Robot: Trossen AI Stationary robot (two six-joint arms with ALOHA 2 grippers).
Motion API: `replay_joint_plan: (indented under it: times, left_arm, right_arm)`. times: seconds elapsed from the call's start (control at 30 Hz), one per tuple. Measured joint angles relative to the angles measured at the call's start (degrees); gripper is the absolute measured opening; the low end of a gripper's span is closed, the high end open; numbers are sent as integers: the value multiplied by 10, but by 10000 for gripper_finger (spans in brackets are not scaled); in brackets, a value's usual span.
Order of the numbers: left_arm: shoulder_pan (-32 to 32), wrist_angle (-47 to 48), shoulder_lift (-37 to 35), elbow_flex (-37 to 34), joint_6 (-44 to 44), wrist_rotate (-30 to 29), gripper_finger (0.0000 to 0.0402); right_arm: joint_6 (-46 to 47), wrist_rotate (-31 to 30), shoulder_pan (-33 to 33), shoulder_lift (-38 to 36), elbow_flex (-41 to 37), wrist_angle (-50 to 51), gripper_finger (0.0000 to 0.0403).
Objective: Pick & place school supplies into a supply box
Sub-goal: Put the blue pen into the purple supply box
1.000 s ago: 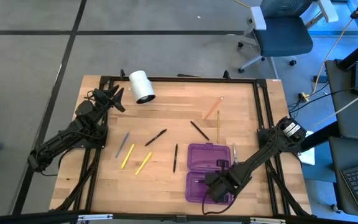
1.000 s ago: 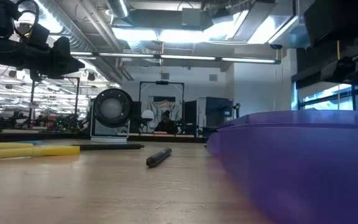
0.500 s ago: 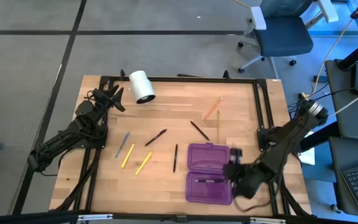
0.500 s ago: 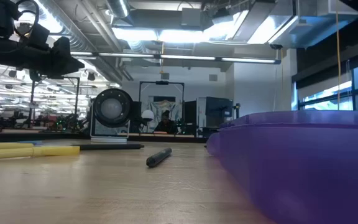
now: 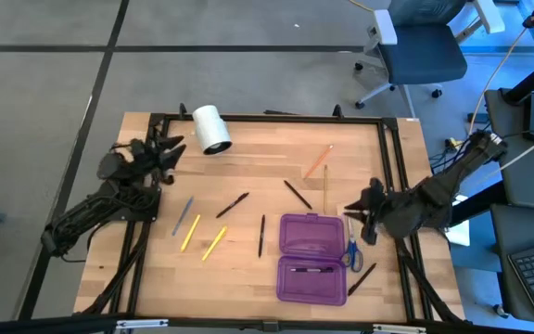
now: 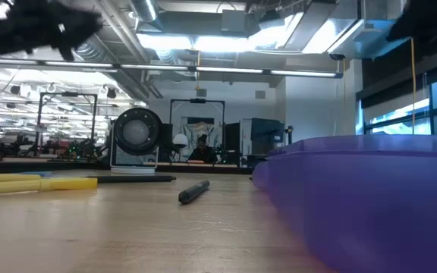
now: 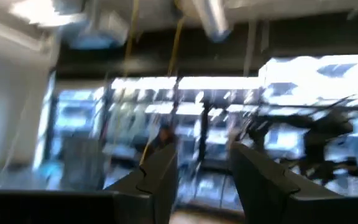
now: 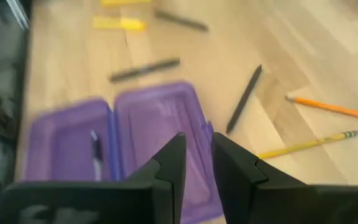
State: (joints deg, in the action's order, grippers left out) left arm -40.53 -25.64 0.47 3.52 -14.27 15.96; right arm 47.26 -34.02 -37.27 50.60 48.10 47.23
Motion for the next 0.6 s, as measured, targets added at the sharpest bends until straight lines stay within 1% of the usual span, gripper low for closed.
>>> replay_joint_plan:
  times: [0.1,0.17,0.2,0.27,0.33,0.4,0.43,0.5,0.6]
  left_arm:
    - [0,-6,3,35,0,-8,143]
    - [1,14,11,59,-9,-2,143]
    - [4,27,17,72,-14,13,143]
    - [14,42,32,94,-13,70,143]
    - [33,42,54,110,-2,116,143]
    - [62,44,82,117,4,132,143]
    - [79,47,99,117,5,130,143]
    - [117,55,133,117,12,107,143]
    - [178,58,187,122,39,43,143]
  right_arm:
    - [17,0,15,-48,0,-12,81]
    - [4,-8,22,-77,0,-16,81]
    - [-15,-22,24,-89,0,-16,81]
    - [-64,-63,29,-108,0,-16,81]
    - [-94,-100,33,-119,0,-16,81]
    - [-117,-134,35,-120,1,-16,81]
    - [-130,-144,34,-120,1,-16,81]
    - [-134,-157,34,-115,1,-16,81]
    - [-112,-147,34,-110,1,-15,81]
